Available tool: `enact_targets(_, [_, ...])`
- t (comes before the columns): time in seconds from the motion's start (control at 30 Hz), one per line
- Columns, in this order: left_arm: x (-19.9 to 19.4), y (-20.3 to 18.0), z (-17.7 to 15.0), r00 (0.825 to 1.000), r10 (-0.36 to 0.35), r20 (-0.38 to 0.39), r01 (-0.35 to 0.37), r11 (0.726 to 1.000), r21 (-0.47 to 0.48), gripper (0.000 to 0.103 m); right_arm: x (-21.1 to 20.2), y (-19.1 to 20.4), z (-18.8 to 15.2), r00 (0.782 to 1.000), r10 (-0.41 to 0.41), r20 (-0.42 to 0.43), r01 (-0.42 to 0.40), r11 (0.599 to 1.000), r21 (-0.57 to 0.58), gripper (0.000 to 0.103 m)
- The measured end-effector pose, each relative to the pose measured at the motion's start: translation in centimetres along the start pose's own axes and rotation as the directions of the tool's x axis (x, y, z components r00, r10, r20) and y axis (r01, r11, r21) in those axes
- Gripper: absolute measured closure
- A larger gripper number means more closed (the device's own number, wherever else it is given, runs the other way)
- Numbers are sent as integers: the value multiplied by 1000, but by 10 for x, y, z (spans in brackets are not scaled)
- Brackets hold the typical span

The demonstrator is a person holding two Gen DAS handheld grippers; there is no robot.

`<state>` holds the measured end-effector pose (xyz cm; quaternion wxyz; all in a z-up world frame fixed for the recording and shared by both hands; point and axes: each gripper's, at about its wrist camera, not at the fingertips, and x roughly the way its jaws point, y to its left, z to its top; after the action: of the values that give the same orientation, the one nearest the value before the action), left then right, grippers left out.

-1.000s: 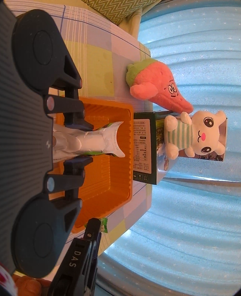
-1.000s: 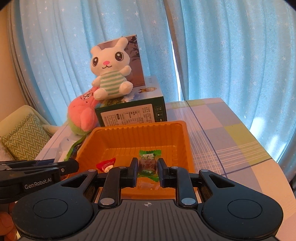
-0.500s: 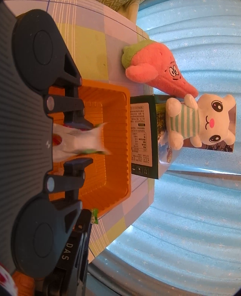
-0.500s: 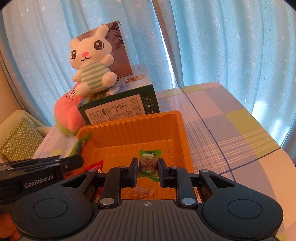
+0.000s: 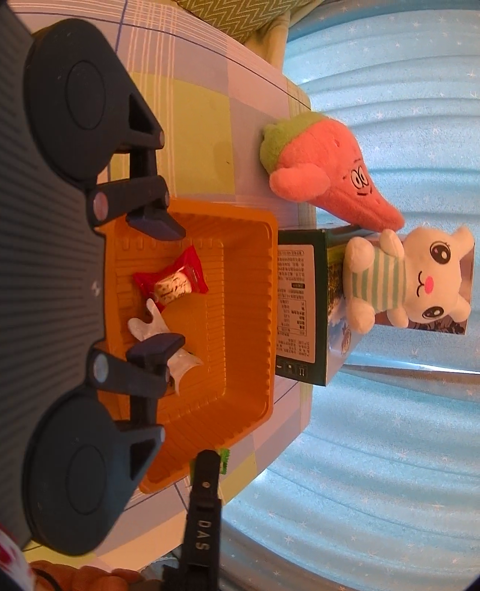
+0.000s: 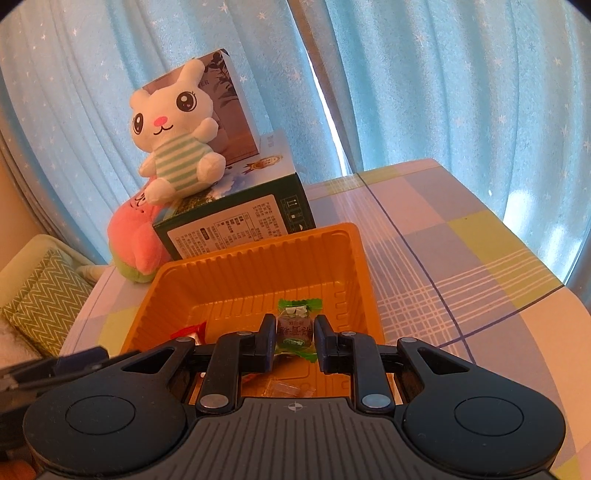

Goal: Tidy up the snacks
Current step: 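Open left tool over basket while right tool releases the green candy, then move both open tools back from the basket to the snack pile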

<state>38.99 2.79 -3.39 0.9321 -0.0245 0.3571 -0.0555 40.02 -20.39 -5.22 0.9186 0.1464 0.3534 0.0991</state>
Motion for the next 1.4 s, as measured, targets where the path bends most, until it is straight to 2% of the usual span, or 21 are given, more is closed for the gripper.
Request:
enact_targets(0.1, [-4,4,-6,1000,4,0,-4,1000,-16,38,2,0,2,999,46,-1,-46,999,15,80])
enact_targets(0.13, [-6,5,-8,1000,7,1,-7,1000,-17,37,2,0,2,999,51,1,-51,999,18,76])
enact_targets(0.17, [-8,6,-11,1000,11,2,-11,1000,-16,36,0,0,2,999,48,11,-48,999,19,66])
enact_targets(0.2, [-10,7,-13,1000,14,2,-14,1000,-15,34,-4,-1,2,999,46,28,-47,999,21,43])
enact_targets(0.23, [-13,8,-15,1000,17,3,-17,1000,-18,33,-8,-2,2,998,49,46,-50,998,27,31])
enact_targets(0.4, [-32,12,-29,1000,31,0,-31,999,-36,31,-29,-8,-4,998,44,51,-46,998,42,31])
enact_targets(0.7, [-88,10,-62,999,45,-10,-46,994,-95,24,-93,-9,-36,998,-17,55,17,1000,8,31])
enact_targets(1.13, [-184,-5,-122,997,77,-22,-79,988,-129,16,-198,22,-109,997,-20,75,28,994,-104,31])
enact_targets(1.4, [-224,-11,-158,994,101,-29,-103,988,-114,14,-240,19,-151,997,-41,68,50,991,-128,31])
